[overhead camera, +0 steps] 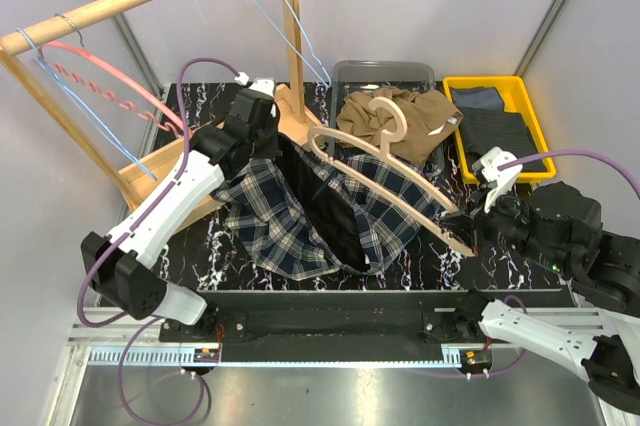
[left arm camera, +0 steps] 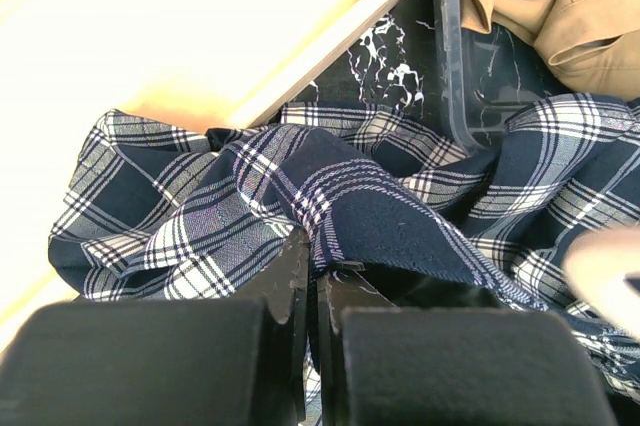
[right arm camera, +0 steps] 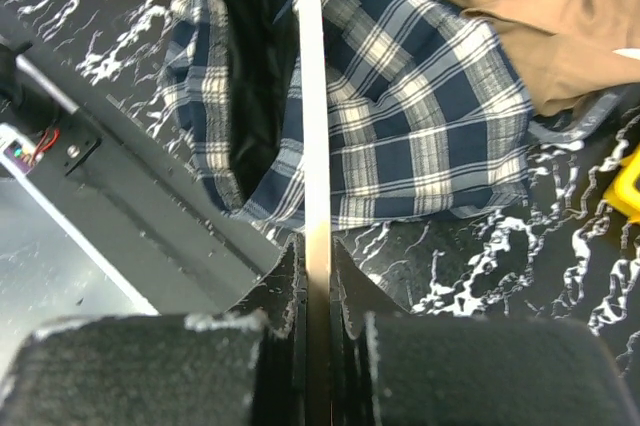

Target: Place the skirt on the hanger

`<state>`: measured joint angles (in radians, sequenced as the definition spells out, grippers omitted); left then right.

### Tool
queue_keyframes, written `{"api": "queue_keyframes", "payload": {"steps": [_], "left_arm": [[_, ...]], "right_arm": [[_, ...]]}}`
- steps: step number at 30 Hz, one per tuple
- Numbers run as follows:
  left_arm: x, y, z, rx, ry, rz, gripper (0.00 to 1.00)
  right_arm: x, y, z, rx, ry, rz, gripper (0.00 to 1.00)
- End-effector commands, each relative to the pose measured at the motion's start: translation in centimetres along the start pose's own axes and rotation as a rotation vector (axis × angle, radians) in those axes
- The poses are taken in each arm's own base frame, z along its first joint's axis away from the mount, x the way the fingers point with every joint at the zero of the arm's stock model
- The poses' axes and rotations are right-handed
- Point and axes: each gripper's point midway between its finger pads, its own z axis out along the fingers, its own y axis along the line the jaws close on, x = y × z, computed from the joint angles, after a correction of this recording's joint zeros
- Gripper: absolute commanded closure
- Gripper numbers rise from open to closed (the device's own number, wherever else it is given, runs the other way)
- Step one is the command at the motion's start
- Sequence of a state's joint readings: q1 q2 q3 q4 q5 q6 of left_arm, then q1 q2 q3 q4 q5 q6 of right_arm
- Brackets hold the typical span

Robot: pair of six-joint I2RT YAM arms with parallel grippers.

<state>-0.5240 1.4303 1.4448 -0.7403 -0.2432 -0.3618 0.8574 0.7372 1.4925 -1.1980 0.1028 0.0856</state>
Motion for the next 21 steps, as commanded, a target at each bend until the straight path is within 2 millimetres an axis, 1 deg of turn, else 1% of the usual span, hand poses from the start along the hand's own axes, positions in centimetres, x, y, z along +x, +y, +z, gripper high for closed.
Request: {"api": "queue_keyframes", "payload": {"steps": [1,4,6,12,15,16,17,18,19,21], "left_arm": [[-2.8,0.4,0.0,-0.02,-0.076,-0.015,1.0],[-2.9,0.3,0.4,-0.019,-0.066,-0.014,1.0],[-3.2,0.5,0.5,-0.025,-0.068,-0.017,1.0],[-3.6,0.6,0.4,-0.025,-0.072,-0.024,1.0],[-3.8,0.3,0.0,0.0,-0.073,-0.022,1.0],[-3.8,0.2,-0.2,0.006,-0.073,-0.019,1.0],[-3.8,0.1,-0.4,0.014,-0.073,-0.018,1.0],[-3.8,-0.2,-0.8,0.037,-0.075,-0.017,1.0],[-3.6,-0.3,-0.9,0.048,-0.068,-0.01,1.0],[-3.4,-0.7,-1.8,0.084,-0.066,-0.003,1.0]], "right_arm": [[-0.6,1.4,-0.3,-0.08,-0.045,0.008,1.0],[-0.6,1.8,-0.4,-0.11,-0.05,-0.001,1.0],[-0.7,2.5,-0.5,-0.149,-0.06,-0.005,1.0],[-1.3,2.5,-0.8,-0.155,-0.091,-0.017,1.0],[-0.2,2.2,0.6,-0.132,-0.027,-0.028,1.0],[0.4,2.3,1.5,-0.131,0.005,-0.029,1.0],[0.7,2.7,2.0,-0.149,0.02,-0.03,1.0],[0.5,2.8,2.5,-0.155,0.009,-0.032,1.0],[1.0,2.7,3.3,-0.147,0.021,-0.03,1.0],[0.4,2.3,4.2,-0.119,-0.011,-0.031,1.0]]}}
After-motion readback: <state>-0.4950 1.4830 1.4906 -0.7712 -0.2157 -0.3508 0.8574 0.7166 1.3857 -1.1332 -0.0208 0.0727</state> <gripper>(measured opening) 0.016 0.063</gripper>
